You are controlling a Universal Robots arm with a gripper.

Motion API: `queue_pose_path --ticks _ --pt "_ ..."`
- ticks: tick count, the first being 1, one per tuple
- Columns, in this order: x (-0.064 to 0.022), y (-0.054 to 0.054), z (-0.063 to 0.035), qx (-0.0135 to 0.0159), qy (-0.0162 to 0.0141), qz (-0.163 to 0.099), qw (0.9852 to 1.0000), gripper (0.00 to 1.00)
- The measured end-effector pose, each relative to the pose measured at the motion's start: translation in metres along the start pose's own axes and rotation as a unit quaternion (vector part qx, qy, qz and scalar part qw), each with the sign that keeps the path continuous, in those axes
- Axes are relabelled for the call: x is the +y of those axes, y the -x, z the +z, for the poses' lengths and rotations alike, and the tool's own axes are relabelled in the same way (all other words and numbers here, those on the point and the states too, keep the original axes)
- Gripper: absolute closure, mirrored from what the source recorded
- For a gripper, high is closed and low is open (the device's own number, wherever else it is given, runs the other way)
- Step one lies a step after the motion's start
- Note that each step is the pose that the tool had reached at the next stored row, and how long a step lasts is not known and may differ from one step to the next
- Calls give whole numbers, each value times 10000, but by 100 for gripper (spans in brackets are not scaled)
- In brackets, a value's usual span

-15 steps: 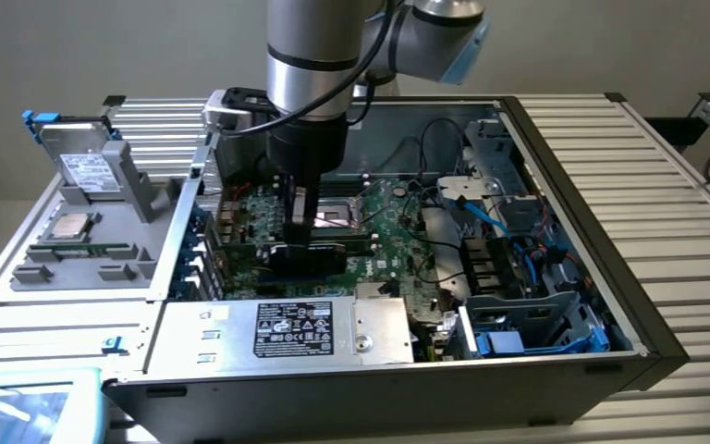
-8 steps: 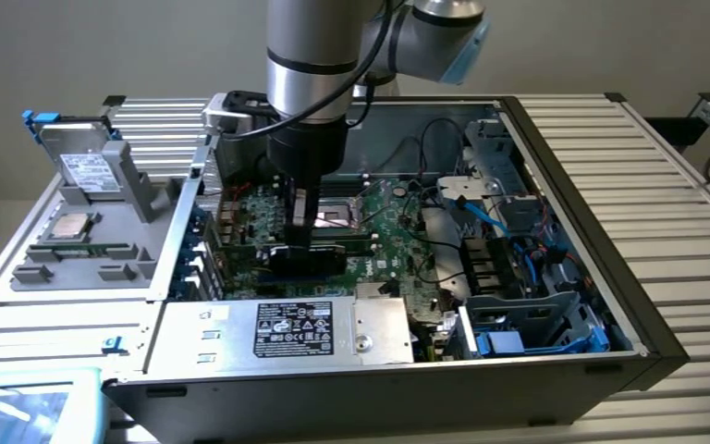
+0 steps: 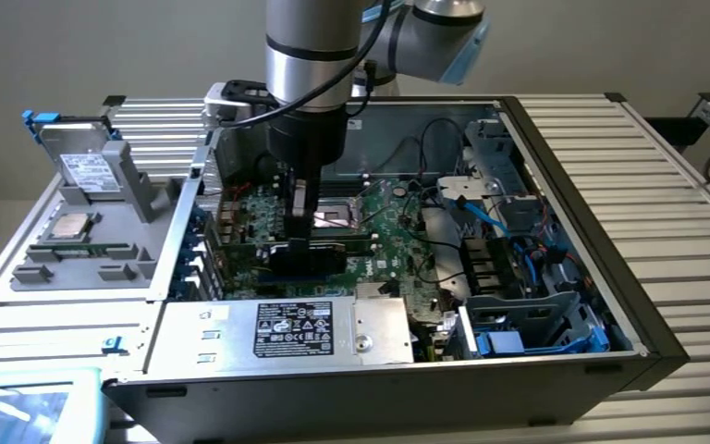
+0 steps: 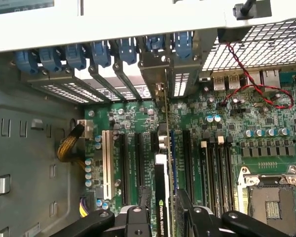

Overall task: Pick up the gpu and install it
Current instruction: 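Insert the gpu into the slot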

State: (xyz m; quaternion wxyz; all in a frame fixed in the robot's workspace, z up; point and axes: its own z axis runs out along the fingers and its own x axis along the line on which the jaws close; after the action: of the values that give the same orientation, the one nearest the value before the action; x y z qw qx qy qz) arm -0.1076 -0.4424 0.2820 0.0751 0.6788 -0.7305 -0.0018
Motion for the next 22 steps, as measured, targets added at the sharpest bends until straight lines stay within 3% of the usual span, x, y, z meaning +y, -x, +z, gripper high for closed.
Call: queue_pose_path --ticks 15,18,19,20,22 --pt "0 3 2 0 -2 1 10000 65" --pt "0 3 2 0 -2 1 10000 58" --pt "0 3 2 0 -3 0 10000 51" --pt "1 3 5 -1 -21 3 10000 51" --pt "1 4 13 -12 -97 10 10000 51"
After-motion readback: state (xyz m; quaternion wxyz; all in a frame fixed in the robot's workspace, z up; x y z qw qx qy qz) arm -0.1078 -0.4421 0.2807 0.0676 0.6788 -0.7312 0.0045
